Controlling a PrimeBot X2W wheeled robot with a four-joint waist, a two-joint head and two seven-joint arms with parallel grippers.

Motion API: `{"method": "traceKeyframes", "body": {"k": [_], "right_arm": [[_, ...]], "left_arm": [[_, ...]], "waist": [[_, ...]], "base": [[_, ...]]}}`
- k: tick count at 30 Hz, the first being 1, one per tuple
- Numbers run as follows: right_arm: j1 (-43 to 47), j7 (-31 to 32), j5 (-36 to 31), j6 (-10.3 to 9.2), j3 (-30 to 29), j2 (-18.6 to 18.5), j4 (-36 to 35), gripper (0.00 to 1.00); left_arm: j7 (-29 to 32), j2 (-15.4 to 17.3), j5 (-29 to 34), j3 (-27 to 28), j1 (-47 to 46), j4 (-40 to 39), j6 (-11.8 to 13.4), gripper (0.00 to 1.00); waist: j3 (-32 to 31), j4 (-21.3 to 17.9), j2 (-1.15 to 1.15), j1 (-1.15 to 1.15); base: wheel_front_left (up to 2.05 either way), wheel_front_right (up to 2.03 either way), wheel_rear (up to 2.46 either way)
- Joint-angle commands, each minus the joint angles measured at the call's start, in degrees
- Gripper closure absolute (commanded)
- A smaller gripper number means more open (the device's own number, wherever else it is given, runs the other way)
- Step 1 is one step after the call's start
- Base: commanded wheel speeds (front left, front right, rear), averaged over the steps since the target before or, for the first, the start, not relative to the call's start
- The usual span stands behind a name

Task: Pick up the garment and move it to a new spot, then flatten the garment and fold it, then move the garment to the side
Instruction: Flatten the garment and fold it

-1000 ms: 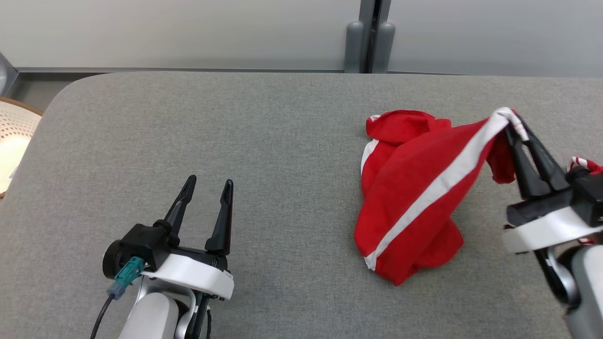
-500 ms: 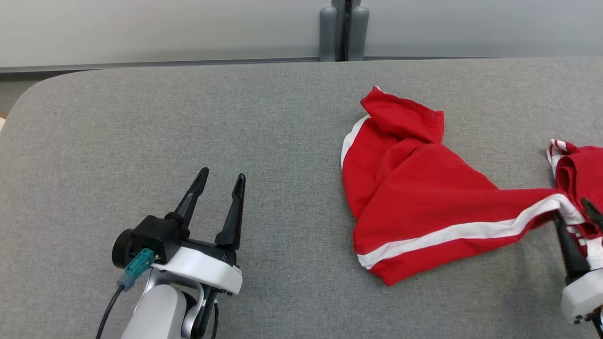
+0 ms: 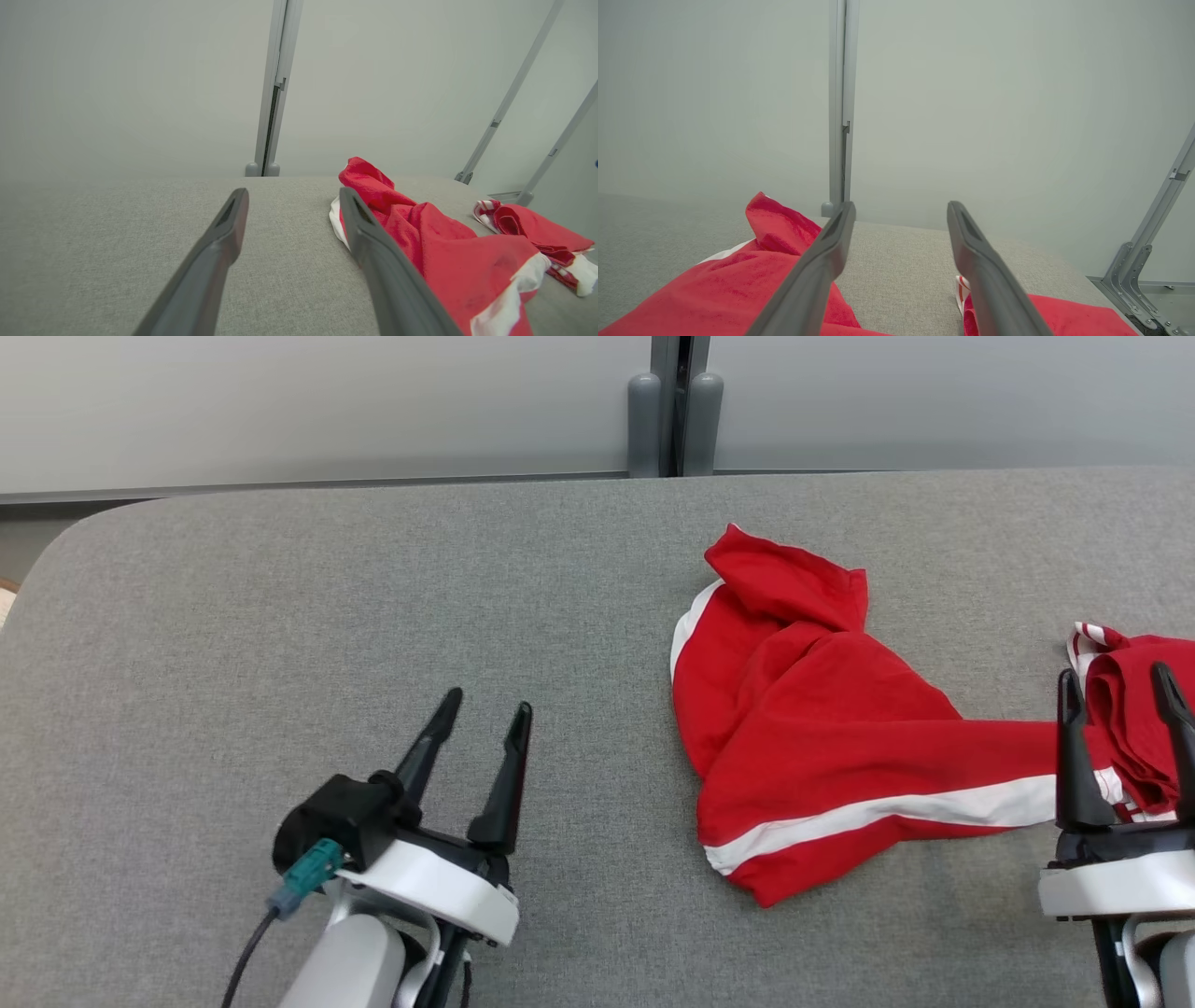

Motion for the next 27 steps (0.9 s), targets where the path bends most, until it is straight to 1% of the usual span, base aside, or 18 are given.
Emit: {"method": "traceKeyframes", "body": {"k": [1, 5, 6, 7, 9, 10, 14, 17, 19, 27], "right_arm": [[0.3, -0.6, -0.5, -0.03, 0.4, 0.8, -0.5, 0.0], [0.1, -1.0, -1.5, -0.03, 1.1, 2.1, -0.6, 0.0], [0.1, -1.0, -1.5, -0.03, 1.1, 2.1, -0.6, 0.0], [0.0, -1.1, -1.7, -0.03, 1.1, 2.3, -0.5, 0.0], [-0.4, -1.2, -1.7, -0.03, 0.9, 2.3, -0.4, 0.0], [-0.7, -1.2, -1.8, -0.03, 0.6, 2.3, -0.3, 0.0], [-1.2, -1.3, -2.2, -0.03, -0.1, 2.6, -0.1, 0.0], [-1.7, -1.4, -2.2, -0.03, 0.2, 2.7, 0.1, 0.0], [-1.9, -1.5, -2.3, -0.03, 0.3, 2.8, 0.3, 0.0], [-2.6, -1.6, -2.4, -0.03, 0.0, 3.5, 0.9, 0.0]], "left_arm": [[-0.1, 0.2, -1.8, -2.2, 0.6, 0.6, -0.4, 0.0], [0.3, 0.2, -7.2, -8.7, -0.9, 2.3, -0.9, 0.0], [0.3, 0.2, -7.2, -8.7, -0.9, 2.3, -0.9, 0.0], [1.1, 0.1, -8.8, -11.0, -1.4, 2.5, -1.0, 0.0], [3.8, 0.2, -13.6, -15.3, -2.2, 2.5, -1.4, 0.0], [6.1, 0.2, -15.4, -17.5, -2.7, 3.0, -1.4, 0.0], [12.3, 0.2, -20.3, -23.6, -5.4, 4.5, -1.5, 0.0], [14.3, 0.3, -22.3, -25.2, -7.4, 6.6, -1.3, 0.0], [14.8, 0.3, -22.2, -25.7, -8.8, 8.7, -0.1, 0.0], [16.7, 0.2, -26.0, -29.0, -11.6, 13.0, -0.4, 0.0]], "waist": [[-0.2, -0.2, 0.0, 0.0], [0.1, -0.7, 0.0, 0.0], [0.1, -0.7, 0.0, 0.0], [0.2, -0.9, 0.0, 0.0], [0.6, -1.4, 0.0, 0.0], [0.9, -1.6, 0.0, 0.0], [2.1, -2.8, 0.0, 0.0], [2.9, -3.9, 0.0, 0.0], [3.4, -4.6, 0.0, 0.0], [4.3, -5.9, 0.0, 0.0]], "base": [[0.0, 0.0, 0.0], [0.0, 0.0, 0.0], [0.0, 0.0, 0.0], [0.0, 0.0, 0.0], [0.0, 0.0, 0.0], [0.0, 0.0, 0.0], [0.0, 0.0, 0.0], [0.0, 0.0, 0.0], [0.0, 0.0, 0.0], [0.0, 0.0, 0.0]]}}
